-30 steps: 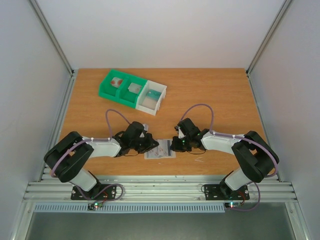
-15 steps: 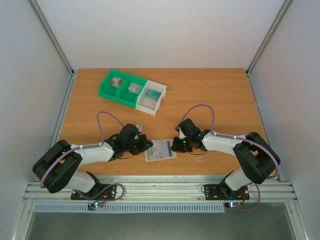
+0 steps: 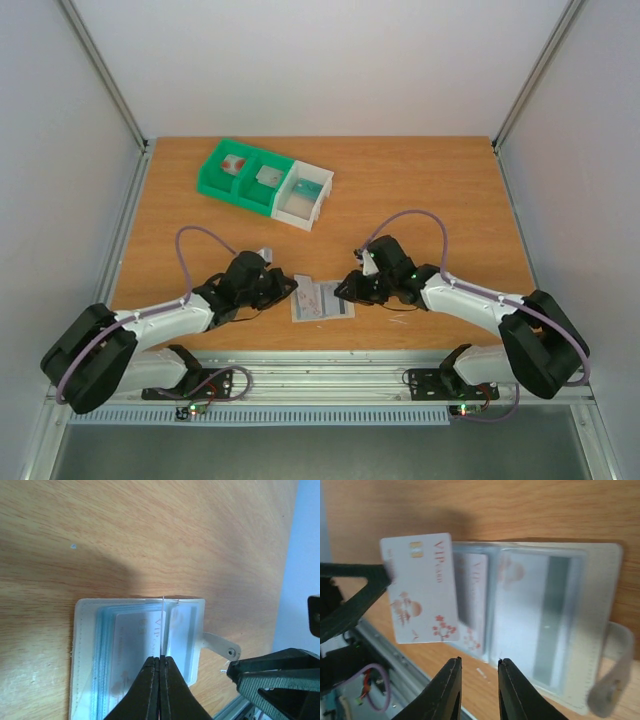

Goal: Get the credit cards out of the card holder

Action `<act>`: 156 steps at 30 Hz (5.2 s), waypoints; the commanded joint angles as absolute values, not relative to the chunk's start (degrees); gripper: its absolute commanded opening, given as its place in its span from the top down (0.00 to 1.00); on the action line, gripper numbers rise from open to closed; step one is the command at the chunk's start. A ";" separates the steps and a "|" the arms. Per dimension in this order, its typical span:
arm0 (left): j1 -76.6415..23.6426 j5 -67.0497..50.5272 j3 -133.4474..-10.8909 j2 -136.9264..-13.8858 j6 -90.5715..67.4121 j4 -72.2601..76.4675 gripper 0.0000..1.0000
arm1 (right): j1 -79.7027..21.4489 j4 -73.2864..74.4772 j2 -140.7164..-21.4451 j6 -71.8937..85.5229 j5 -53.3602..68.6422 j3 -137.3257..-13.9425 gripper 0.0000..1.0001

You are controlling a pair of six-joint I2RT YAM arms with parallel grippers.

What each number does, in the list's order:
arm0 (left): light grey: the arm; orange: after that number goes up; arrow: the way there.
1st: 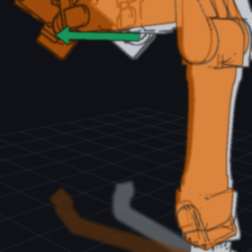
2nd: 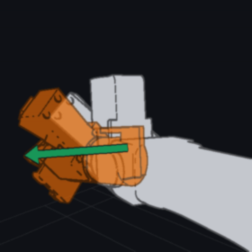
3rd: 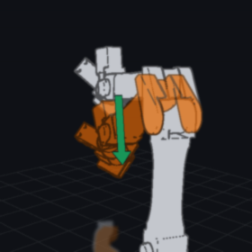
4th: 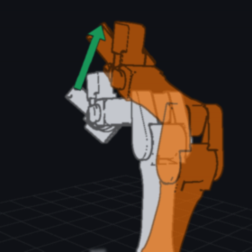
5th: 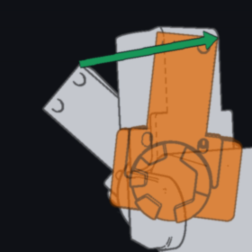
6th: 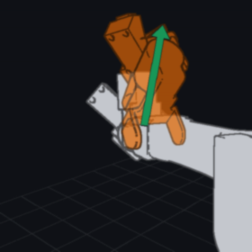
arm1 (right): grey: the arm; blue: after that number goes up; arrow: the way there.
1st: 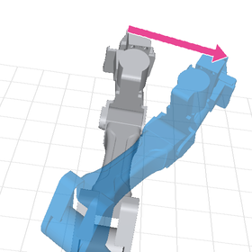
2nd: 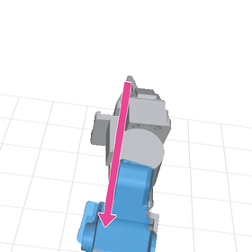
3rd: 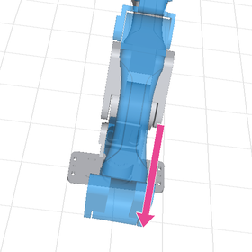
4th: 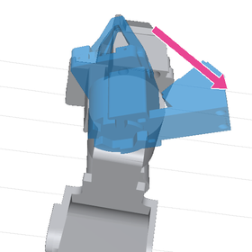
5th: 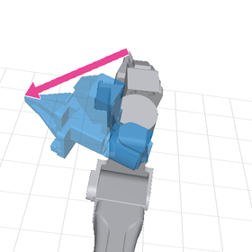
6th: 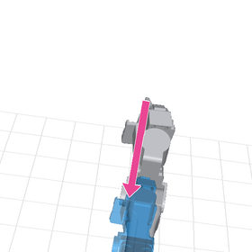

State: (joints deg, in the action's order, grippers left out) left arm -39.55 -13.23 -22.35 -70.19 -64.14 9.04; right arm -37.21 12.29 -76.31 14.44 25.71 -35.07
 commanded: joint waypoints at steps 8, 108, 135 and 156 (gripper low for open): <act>-39.35 -17.80 -20.58 -64.37 -69.87 19.97 1.00 | -36.95 -9.53 -71.67 31.68 37.24 -27.10 0.53; -39.37 -38.31 -30.54 -34.03 -60.42 1.10 1.00 | -36.56 13.79 -63.60 8.19 73.32 -48.33 0.98; -25.67 -24.90 -37.23 -45.15 -52.35 -12.38 1.00 | -36.38 34.84 -52.40 4.89 46.14 -52.46 0.02; -6.97 -16.67 -52.10 -73.55 -37.31 -0.65 1.00 | -36.39 29.14 -54.88 8.60 43.49 -52.03 0.01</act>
State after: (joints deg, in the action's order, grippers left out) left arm -8.03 -19.38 -48.99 -69.78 -42.68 -9.41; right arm -36.36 30.59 -53.89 8.05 44.40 -50.48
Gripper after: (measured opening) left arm 0.007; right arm 0.986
